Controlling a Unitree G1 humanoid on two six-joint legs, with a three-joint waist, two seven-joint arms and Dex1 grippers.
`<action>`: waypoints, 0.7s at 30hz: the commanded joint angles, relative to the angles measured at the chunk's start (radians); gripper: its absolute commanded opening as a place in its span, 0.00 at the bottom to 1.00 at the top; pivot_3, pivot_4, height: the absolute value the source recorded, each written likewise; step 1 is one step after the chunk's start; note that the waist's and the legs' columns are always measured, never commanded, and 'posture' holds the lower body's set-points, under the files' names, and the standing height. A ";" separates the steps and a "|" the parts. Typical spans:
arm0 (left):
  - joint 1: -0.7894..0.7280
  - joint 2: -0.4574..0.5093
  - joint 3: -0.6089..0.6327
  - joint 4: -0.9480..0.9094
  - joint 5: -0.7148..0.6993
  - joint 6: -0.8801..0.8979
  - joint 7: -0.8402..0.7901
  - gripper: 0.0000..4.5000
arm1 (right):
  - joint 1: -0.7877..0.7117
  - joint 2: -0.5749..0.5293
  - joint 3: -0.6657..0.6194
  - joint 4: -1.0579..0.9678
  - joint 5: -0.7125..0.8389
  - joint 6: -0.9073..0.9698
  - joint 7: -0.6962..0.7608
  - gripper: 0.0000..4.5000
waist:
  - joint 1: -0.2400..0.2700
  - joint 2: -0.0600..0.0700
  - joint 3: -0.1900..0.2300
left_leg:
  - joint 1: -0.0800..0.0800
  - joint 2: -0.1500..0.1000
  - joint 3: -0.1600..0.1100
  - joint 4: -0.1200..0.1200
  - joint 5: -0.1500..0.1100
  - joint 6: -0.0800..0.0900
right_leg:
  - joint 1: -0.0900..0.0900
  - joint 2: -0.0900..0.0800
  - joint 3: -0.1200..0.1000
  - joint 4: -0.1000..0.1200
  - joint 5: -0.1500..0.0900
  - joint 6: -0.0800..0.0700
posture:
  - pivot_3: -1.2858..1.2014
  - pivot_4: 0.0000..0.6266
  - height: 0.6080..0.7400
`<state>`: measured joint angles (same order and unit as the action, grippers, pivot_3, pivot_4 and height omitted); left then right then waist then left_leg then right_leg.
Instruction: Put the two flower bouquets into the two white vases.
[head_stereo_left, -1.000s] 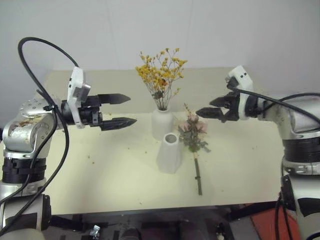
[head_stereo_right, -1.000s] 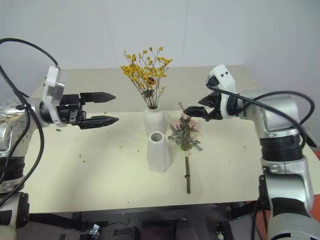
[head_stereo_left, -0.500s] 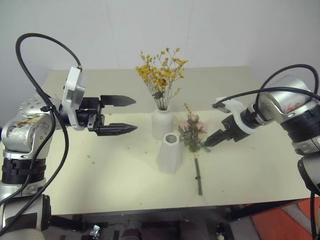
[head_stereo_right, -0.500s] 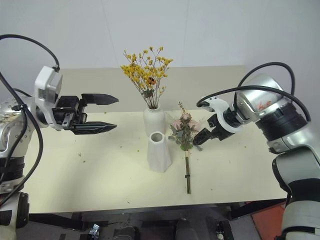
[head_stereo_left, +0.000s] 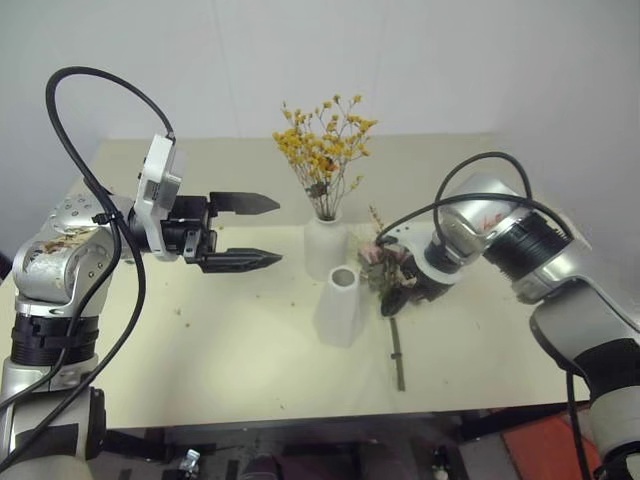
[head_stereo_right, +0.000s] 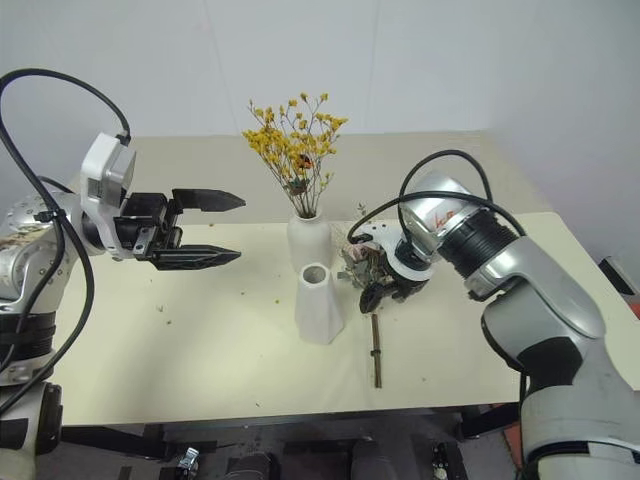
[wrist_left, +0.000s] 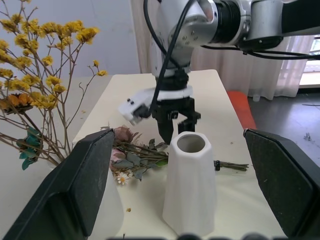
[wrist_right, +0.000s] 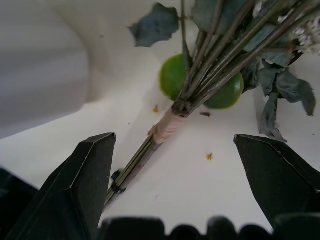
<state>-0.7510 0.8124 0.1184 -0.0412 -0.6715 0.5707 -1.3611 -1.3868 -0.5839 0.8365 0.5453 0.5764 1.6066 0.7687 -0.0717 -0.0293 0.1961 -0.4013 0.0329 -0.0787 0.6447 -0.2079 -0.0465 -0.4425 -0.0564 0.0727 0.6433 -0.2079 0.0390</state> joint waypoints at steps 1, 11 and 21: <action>0.001 0.018 0.036 -0.042 -0.025 0.000 0.012 1.00 | -0.005 0.022 -0.040 0.015 -0.016 0.008 -0.045 0.95 | -0.001 0.000 0.000 | 0.000 0.000 0.000 0.000 0.000 0.000 | 0.000 0.000 0.000 0.000 0.000 0.000 | 0.52 0.24 1.00; 0.006 0.019 0.041 -0.043 -0.026 -0.001 0.026 1.00 | 0.017 0.006 -0.059 -0.038 0.032 0.008 -0.102 0.30 | -0.001 0.000 0.000 | 0.000 0.000 0.000 0.000 0.000 0.000 | 0.000 0.000 0.000 0.000 0.000 0.000 | 0.52 0.24 1.00; -0.029 0.005 0.023 -0.002 -0.011 -0.018 0.012 1.00 | -0.015 -0.009 -0.234 0.146 -0.018 0.008 -0.218 0.06 | 0.000 0.000 0.000 | 0.000 0.000 0.000 0.000 0.000 0.000 | 0.000 0.000 0.000 0.000 0.000 0.000 | 0.52 0.24 1.00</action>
<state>-0.7485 0.8154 0.1318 -0.0391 -0.6725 0.5701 -1.3455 -1.3579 -0.5810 0.6526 0.6653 0.5696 1.6066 0.5782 -0.0715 -0.0294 0.1961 -0.4014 0.0328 -0.0789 0.6447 -0.2079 -0.0465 -0.4425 -0.0562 0.0727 0.6436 -0.2076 0.0386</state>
